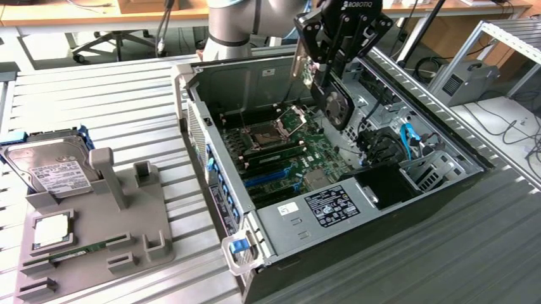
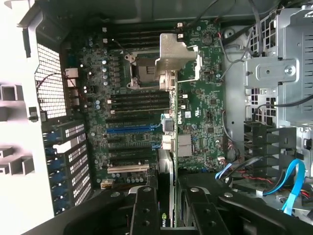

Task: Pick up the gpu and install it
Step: 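Pick up the gpu and move the gpu toward the slot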

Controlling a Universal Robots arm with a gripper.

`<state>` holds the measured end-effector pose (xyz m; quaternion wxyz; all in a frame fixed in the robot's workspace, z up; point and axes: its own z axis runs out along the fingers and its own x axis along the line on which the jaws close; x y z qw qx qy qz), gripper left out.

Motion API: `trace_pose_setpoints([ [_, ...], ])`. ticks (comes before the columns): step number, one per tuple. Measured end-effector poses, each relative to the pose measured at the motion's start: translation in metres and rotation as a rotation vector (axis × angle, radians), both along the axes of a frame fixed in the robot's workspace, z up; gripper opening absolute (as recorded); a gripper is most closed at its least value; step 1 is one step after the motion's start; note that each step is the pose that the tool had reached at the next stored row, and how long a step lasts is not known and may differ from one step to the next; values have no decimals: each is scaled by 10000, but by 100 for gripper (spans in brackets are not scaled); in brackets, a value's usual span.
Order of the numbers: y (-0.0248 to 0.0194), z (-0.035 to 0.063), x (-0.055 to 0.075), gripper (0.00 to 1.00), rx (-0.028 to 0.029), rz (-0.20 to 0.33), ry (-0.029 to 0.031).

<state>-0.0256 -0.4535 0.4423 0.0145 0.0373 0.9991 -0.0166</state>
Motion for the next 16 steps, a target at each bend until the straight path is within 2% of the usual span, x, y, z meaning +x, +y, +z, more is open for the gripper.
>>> trace_pose_setpoints([
  [16,0,-5,231,26,-55,-1,0],
])
